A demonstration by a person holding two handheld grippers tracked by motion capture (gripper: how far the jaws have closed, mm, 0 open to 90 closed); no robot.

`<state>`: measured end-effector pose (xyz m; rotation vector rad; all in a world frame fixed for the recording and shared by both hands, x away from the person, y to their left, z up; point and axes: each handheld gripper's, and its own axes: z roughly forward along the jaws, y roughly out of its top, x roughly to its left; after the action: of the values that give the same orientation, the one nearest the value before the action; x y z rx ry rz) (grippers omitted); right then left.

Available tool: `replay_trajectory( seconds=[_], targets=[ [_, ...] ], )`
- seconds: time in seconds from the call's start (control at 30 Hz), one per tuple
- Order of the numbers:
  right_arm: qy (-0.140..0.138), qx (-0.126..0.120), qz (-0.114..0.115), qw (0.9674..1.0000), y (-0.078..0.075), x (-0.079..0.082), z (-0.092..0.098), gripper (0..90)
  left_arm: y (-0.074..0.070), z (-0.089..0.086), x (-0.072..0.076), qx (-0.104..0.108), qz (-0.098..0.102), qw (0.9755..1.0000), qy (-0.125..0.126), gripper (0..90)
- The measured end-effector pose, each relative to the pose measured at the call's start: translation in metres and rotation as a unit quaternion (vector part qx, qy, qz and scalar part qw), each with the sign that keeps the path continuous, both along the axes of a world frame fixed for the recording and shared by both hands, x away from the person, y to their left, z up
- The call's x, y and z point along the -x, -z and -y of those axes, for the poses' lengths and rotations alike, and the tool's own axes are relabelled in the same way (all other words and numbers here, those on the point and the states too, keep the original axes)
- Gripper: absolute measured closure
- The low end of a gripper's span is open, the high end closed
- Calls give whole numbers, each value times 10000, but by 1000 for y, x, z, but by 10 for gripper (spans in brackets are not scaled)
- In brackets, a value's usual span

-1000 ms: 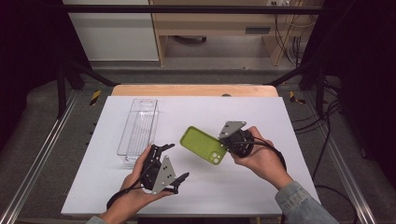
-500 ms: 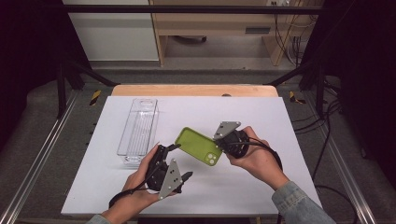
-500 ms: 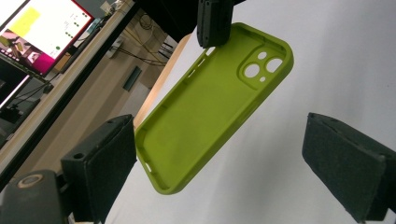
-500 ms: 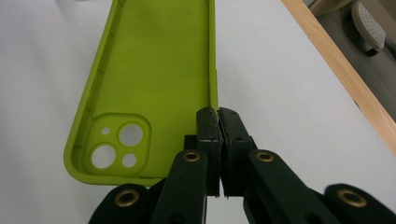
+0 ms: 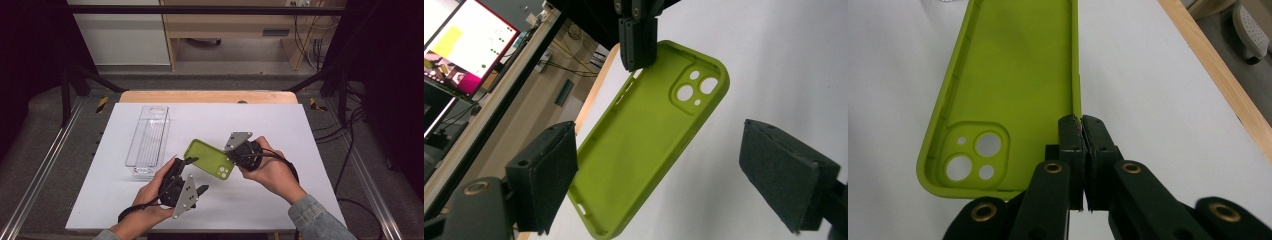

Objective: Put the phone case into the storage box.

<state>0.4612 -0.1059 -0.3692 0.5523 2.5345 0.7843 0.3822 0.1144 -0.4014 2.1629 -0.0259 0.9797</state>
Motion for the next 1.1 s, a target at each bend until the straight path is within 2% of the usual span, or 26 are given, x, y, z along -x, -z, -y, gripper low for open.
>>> replay_trajectory(
  seconds=[0.07, 0.27, 0.4, 0.5, 0.53, 0.57, 0.6, 0.67, 0.7, 0.77, 0.93, 0.97, 1.1],
  targets=[
    [-2, 2, -1, 10000, 0, 0, -1, 883, 0, 1, 0, -69, -6, 10000, 27, 166],
    [-69, -11, 6, 10000, -1, 1, -4, 883, 2, 4, 1, -72, 10, 9999, 72, 184],
    [-70, -5, 2, 10000, 1, 1, -5, 884, 2, 5, 3, -57, 33, 9999, 138, 223],
    [-81, 50, -2, 10000, 1, 1, -5, 884, 3, 7, 3, -126, 33, 9997, 212, 254],
    [-112, -10, -16, 9999, 2, 0, -6, 884, 3, 8, 3, -168, 40, 9996, 245, 293],
    [-112, -10, -16, 9999, 2, 0, -6, 884, 4, 9, 3, -245, 67, 9992, 302, 293],
    [-93, -32, -20, 9999, 3, 0, -6, 884, 3, 10, 3, -414, 154, 9984, 364, 328],
    [-66, -3, -20, 10000, 3, -1, -8, 884, 5, 14, 3, -506, 151, 9976, 443, 373],
    [-66, -3, -20, 10000, 3, -1, -8, 884, 6, 17, 3, -468, 116, 9977, 467, 373],
    [-90, -47, -21, 9999, 4, -1, -10, 884, 5, 19, 3, -772, 183, 9957, 486, 392],
    [-187, -55, -42, 9998, 4, 1, -15, 883, 11, 25, 3, -975, 190, 9934, 582, 488],
    [-189, -64, -42, 9998, 4, 1, -16, 883, 9, 25, 3, -1237, 252, 9903, 579, 499],
    [-155, -38, -26, 9999, 3, 2, -16, 883, 13, 25, 5, -1410, 261, 9877, 622, 554]
  ],
)
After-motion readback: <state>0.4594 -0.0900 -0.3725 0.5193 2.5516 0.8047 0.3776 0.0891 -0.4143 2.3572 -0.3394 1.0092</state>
